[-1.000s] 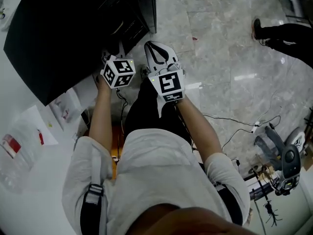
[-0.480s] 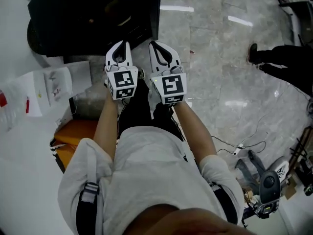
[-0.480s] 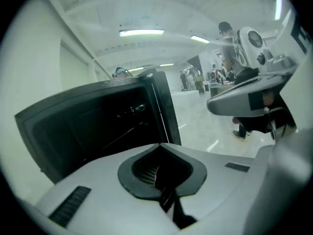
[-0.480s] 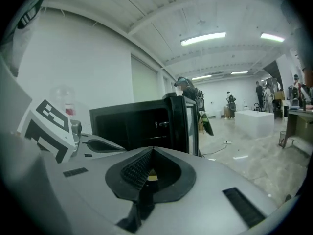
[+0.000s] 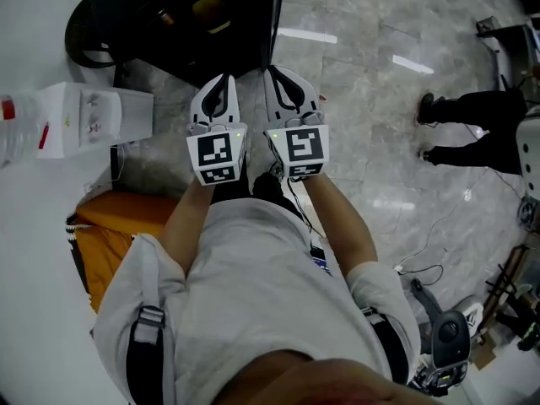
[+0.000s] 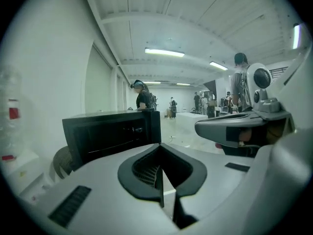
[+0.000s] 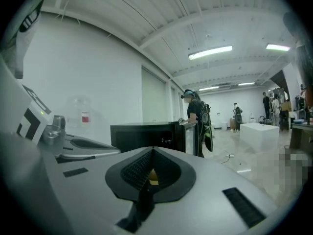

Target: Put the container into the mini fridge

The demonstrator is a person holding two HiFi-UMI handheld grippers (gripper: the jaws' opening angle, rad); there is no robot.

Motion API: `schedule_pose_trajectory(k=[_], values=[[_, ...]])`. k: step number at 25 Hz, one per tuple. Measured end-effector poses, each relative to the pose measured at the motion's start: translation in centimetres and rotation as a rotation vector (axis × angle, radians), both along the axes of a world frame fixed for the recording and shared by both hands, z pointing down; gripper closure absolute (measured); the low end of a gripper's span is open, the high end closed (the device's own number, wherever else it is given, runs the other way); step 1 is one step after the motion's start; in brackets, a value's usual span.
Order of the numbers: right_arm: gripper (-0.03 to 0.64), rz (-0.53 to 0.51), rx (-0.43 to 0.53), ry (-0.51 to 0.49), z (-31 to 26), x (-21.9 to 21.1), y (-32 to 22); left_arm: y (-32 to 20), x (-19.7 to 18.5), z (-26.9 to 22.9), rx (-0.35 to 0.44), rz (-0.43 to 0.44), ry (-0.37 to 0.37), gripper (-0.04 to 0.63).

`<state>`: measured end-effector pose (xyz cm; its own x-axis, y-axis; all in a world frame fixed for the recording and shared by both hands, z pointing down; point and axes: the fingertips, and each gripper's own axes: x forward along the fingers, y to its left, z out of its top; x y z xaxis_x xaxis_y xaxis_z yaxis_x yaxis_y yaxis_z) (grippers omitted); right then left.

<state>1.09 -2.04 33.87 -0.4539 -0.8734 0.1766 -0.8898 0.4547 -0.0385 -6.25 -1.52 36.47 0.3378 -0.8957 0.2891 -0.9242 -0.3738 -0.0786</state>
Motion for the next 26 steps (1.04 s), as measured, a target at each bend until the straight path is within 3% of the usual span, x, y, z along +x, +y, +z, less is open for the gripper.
schedule_pose_trajectory(k=[12,26], values=[[0.58,-0.07,0.069,-0.007,-4.6,0.9,7.5,8.2,0.9,-4.6,0.055,-0.071,0.02,0.584],[0.58,-0.112,0.077,0.007,-5.1,0.7,8.8,9.4,1.1,-6.4,0.094,-0.104,0.033,0.584]])
